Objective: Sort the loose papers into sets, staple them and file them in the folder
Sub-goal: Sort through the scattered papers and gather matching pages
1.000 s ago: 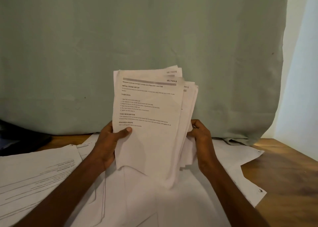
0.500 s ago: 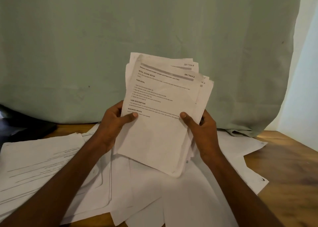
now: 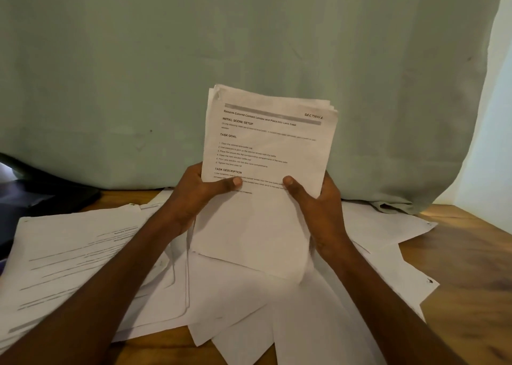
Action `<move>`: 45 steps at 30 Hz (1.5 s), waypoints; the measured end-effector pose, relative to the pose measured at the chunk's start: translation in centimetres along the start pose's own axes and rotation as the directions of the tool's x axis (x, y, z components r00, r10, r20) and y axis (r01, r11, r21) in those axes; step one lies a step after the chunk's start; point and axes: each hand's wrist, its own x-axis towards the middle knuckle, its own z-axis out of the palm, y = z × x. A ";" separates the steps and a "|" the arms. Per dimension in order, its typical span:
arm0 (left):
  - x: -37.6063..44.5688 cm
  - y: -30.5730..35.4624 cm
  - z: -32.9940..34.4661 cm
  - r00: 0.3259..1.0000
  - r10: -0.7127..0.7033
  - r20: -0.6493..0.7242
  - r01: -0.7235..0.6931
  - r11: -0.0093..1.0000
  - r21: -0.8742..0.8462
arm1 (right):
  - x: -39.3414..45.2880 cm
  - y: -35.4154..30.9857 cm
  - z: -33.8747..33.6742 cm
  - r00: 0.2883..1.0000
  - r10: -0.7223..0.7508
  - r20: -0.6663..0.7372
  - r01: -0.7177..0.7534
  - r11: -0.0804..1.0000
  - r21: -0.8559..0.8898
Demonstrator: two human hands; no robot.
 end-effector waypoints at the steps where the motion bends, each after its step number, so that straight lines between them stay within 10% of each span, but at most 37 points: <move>1: -0.1 -0.1 0.2 0.999 0.003 -0.034 -0.003 1.000 0.007 | 0.1 0.0 0.0 1.000 0.008 0.018 -0.008 1.000 0.010; 10: -0.2 -1.2 0.9 0.998 0.037 -0.048 -0.040 0.996 -0.074 | 0.3 -0.2 -0.1 0.981 -0.149 -0.122 0.140 0.987 -0.081; 25: 0.1 -2.9 1.3 0.958 -0.077 -0.277 0.069 0.997 -0.038 | 0.1 -0.7 -2.3 0.986 0.153 -0.066 -0.165 0.948 -0.272; 30: 0.2 -2.5 2.3 0.918 -0.153 -0.365 0.091 0.979 -0.181 | -0.5 -1.7 -9.1 0.957 0.151 -0.248 -0.290 0.461 -0.839; 37: -1.0 -2.4 5.7 0.904 -0.270 -0.331 0.180 0.943 -0.279 | -4.6 -0.1 -14.1 0.877 0.400 -0.266 -0.285 -0.013 -0.959; 45: -0.6 -3.5 10.3 0.883 -0.344 -0.318 0.249 0.920 -0.304 | -4.9 0.8 -14.5 0.960 0.215 -0.180 -0.157 -0.118 -0.981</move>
